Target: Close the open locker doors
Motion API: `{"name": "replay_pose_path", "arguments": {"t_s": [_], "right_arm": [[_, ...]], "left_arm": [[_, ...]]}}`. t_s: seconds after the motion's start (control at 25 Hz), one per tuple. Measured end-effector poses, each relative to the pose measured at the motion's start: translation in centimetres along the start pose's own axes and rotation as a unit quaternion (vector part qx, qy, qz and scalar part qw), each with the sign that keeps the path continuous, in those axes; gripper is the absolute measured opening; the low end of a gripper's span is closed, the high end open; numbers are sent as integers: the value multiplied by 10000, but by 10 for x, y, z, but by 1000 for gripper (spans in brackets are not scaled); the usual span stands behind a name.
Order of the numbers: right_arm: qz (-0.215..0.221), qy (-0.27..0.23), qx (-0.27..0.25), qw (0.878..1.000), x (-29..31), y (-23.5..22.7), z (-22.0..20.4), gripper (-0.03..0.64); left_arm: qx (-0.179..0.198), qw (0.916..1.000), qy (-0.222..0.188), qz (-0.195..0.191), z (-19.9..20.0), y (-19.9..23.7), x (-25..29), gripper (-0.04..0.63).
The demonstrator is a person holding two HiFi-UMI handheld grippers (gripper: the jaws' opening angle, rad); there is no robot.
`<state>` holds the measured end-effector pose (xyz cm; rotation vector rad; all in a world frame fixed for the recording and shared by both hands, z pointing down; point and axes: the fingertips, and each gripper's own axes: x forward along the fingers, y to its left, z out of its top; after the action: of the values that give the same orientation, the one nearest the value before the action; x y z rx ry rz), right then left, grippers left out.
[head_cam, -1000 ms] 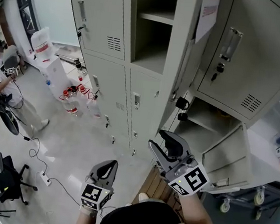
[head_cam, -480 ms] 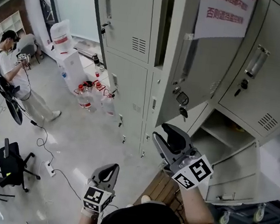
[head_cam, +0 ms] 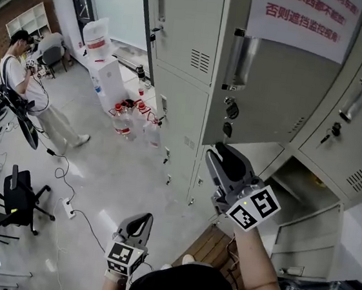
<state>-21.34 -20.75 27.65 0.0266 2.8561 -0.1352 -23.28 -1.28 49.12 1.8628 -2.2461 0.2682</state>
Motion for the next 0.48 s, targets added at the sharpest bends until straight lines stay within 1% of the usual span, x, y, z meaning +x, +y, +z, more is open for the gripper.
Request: {"name": "replay_pose_path", "arguments": {"t_s": [0.12, 0.24, 0.48], "right_arm": [[-26, -117, 93, 9999, 10, -15, 7, 122], [-171, -195, 146, 9996, 17, -33, 12, 104], [-356, -195, 159, 9991, 29, -61, 12, 103]], "left_arm": [[-34, 9999, 40, 127, -2, 1, 1, 17], [-79, 9997, 71, 238, -3, 3, 2, 17], [-103, 9990, 105, 418, -3, 8, 8, 17]]}}
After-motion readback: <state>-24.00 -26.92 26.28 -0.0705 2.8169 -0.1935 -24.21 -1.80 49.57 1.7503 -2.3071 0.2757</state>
